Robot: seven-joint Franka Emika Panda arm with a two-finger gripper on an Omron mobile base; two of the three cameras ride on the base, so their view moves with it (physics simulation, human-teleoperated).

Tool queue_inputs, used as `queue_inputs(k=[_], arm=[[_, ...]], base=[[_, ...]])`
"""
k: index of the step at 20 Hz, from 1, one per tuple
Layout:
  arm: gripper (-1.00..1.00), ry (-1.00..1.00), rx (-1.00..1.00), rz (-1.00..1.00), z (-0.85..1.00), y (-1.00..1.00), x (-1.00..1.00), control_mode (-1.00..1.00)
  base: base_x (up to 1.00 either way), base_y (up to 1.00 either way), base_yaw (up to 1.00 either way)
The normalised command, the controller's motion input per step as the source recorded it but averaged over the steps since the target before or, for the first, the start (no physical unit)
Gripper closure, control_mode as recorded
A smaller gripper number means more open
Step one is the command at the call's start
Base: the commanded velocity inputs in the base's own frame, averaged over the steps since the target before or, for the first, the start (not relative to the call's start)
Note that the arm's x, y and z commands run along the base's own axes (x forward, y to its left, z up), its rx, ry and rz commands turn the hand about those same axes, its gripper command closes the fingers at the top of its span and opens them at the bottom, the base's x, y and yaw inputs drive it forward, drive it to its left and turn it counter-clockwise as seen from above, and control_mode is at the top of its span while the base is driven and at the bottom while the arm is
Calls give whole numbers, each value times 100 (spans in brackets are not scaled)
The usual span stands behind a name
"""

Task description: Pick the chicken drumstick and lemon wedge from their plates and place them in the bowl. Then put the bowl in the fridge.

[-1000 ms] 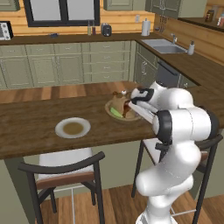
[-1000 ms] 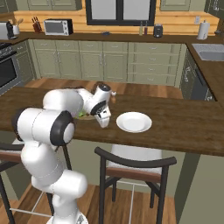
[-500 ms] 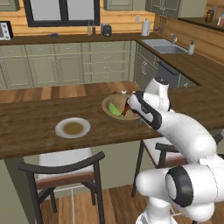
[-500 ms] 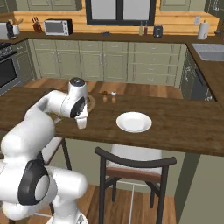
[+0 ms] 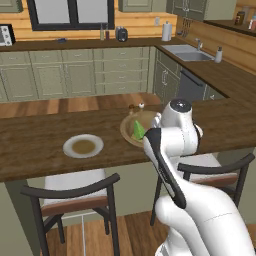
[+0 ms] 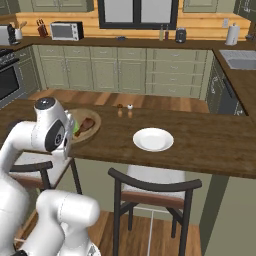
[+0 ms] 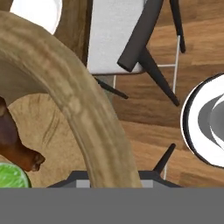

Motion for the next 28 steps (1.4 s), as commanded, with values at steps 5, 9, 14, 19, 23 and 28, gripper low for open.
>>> queue_inputs(k=[5,9,14,19,23,28], arm=[[100,1,0,-15,1,-8,-60,-100],[100,0,0,-1,0,-16,-34,-100],[100,0,0,-1,0,0,0,-100],[100,0,0,0,0,0,-14,100],[100,0,0,0,0,0,0,100],[100,0,0,0,0,0,0,100]], base=[[0,0,0],[0,0,0],[0,0,0],[-20,0,0],[-90,21,6],[-24,100,7]])
